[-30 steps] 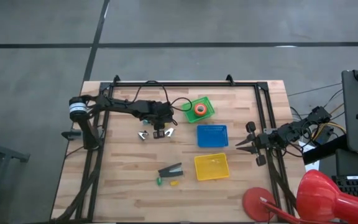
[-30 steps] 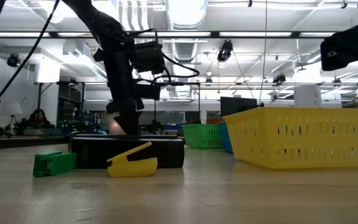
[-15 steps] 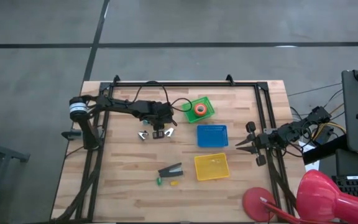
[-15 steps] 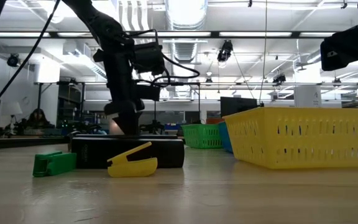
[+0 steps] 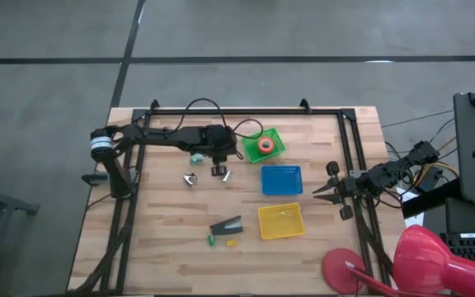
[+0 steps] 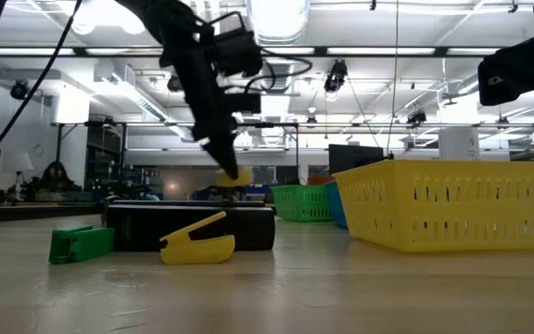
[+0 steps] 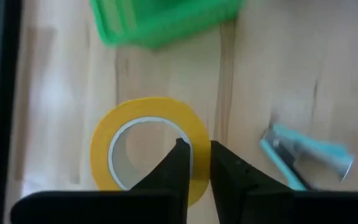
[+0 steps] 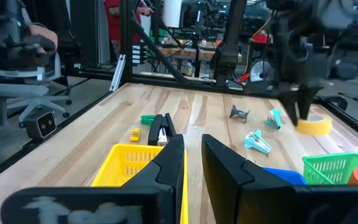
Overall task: Pick and place Stapler, Stapler remover, tape
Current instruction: Put the yellow tape into the orange bin
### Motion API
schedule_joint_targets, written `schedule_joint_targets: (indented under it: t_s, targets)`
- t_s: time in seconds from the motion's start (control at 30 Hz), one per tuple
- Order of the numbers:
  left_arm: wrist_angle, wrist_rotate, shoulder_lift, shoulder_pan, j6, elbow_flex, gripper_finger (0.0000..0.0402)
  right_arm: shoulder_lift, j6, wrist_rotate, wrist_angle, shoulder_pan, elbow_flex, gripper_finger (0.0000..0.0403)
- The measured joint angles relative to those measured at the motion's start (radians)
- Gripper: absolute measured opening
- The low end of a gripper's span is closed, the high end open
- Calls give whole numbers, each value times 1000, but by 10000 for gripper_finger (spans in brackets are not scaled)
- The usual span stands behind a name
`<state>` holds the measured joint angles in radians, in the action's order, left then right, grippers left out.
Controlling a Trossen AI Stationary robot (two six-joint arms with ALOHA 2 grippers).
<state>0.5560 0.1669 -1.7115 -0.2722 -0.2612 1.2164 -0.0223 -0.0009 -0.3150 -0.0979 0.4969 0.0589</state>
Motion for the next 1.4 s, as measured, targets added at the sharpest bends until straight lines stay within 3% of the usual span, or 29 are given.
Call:
schedule_joint_targets:
  t_s: [0.47, 0.73, 0.87, 1.4]
  targets:
    - [-10, -193, 0, 0, -12, 258, 47, 0, 0, 0, 0, 0, 0, 52]
    - [-96, -250, -12, 2, -25, 309, 42, 0, -2, 0, 0, 0, 0, 52]
    - [-160, -261, -62, 6, -25, 311, 44, 0, 0, 0, 0, 0, 0, 52]
    - [-158, -247, -297, -10, -29, 451, 48, -1, 0, 0, 0, 0, 0, 52]
